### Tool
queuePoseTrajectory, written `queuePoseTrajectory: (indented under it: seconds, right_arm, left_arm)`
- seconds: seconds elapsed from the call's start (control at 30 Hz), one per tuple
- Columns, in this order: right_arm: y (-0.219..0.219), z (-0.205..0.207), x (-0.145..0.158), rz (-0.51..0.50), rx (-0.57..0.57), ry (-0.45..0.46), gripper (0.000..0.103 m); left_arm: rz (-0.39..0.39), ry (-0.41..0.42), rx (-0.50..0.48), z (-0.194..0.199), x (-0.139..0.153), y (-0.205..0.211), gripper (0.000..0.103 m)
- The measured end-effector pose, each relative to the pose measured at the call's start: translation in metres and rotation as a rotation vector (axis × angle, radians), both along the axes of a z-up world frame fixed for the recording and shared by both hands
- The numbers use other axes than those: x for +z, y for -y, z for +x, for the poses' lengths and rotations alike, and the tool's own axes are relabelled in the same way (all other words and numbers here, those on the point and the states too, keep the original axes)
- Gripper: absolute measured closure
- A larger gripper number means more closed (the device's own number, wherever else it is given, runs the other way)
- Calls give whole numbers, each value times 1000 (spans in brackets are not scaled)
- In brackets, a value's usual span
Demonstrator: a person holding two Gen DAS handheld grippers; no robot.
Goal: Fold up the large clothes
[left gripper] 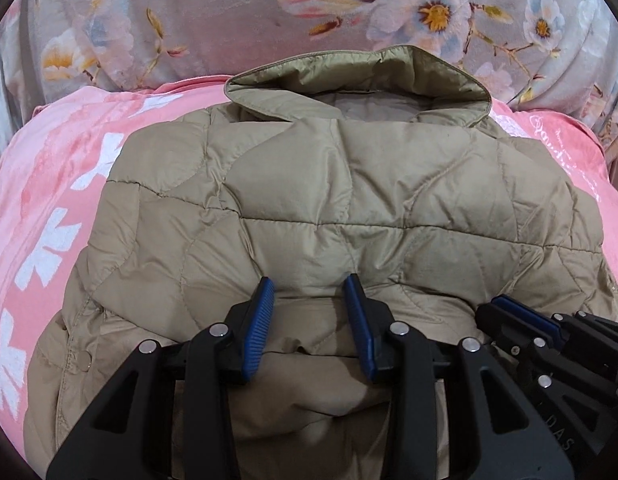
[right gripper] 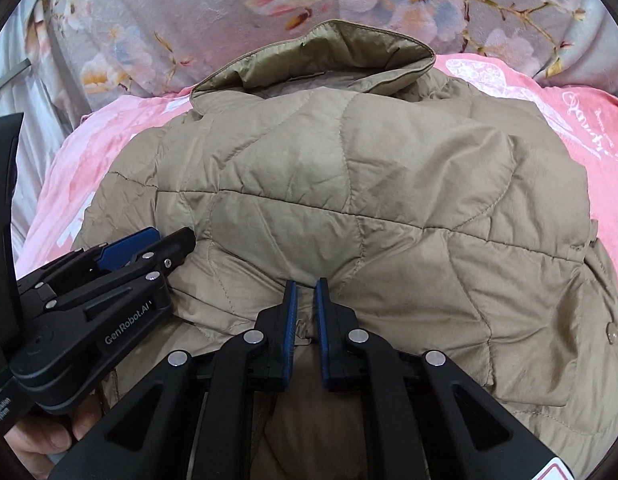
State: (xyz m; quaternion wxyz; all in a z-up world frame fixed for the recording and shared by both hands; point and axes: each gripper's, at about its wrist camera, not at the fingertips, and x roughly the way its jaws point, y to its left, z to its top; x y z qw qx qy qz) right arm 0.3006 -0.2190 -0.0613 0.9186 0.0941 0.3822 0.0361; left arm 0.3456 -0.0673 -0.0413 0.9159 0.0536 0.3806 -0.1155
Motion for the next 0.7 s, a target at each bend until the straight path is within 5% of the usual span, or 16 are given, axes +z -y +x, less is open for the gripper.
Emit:
queuePoseTrajectory:
  seconds: [0.7]
  right_arm:
    - [2, -12, -2, -9, 18, -37, 97]
  left_arm:
    - [1, 0, -20, -8, 2, -1, 67]
